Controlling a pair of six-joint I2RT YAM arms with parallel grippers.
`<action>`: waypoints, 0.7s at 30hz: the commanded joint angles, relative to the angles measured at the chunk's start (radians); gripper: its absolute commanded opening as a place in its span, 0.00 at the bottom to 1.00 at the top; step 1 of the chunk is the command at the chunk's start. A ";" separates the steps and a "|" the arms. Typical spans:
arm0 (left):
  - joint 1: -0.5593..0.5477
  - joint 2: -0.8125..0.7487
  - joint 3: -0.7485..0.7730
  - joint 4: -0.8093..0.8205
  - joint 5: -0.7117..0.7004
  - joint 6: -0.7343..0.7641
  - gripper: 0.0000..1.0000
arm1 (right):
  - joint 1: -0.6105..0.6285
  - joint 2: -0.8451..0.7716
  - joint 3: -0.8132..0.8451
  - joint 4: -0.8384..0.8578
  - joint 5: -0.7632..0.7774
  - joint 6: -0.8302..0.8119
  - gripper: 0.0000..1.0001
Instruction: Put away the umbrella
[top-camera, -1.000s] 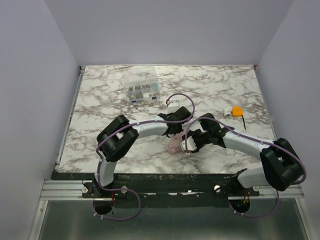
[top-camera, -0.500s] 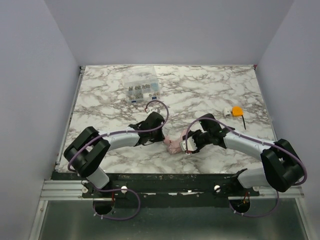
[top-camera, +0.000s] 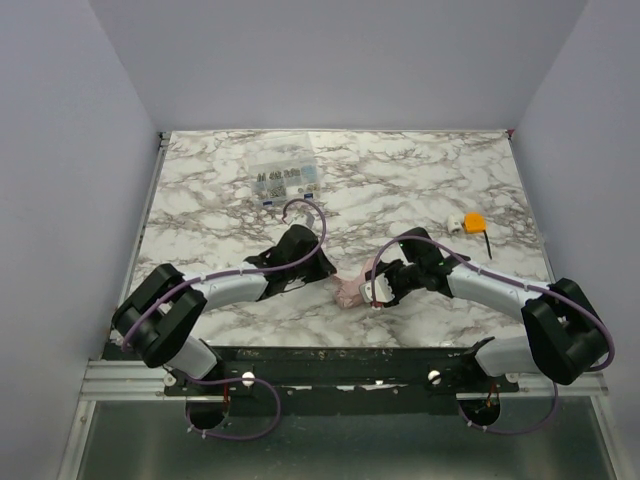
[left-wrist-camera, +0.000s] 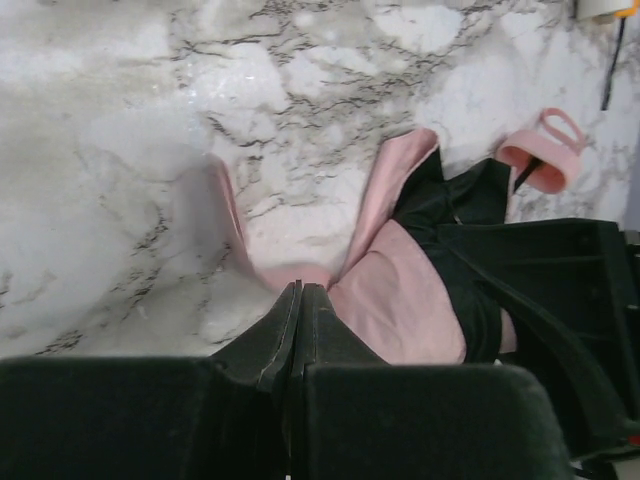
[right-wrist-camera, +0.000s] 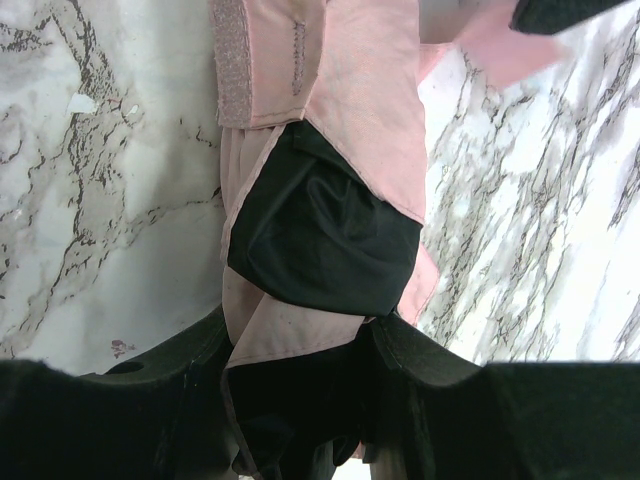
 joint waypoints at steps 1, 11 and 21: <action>0.003 -0.025 0.015 0.100 0.073 -0.104 0.00 | 0.009 0.047 -0.061 -0.195 0.007 0.034 0.01; 0.022 -0.097 -0.048 0.103 0.025 -0.137 0.00 | 0.008 0.052 -0.062 -0.185 0.010 0.037 0.01; 0.058 -0.040 -0.127 0.126 0.108 -0.260 0.54 | 0.008 0.051 -0.068 -0.179 0.006 0.039 0.01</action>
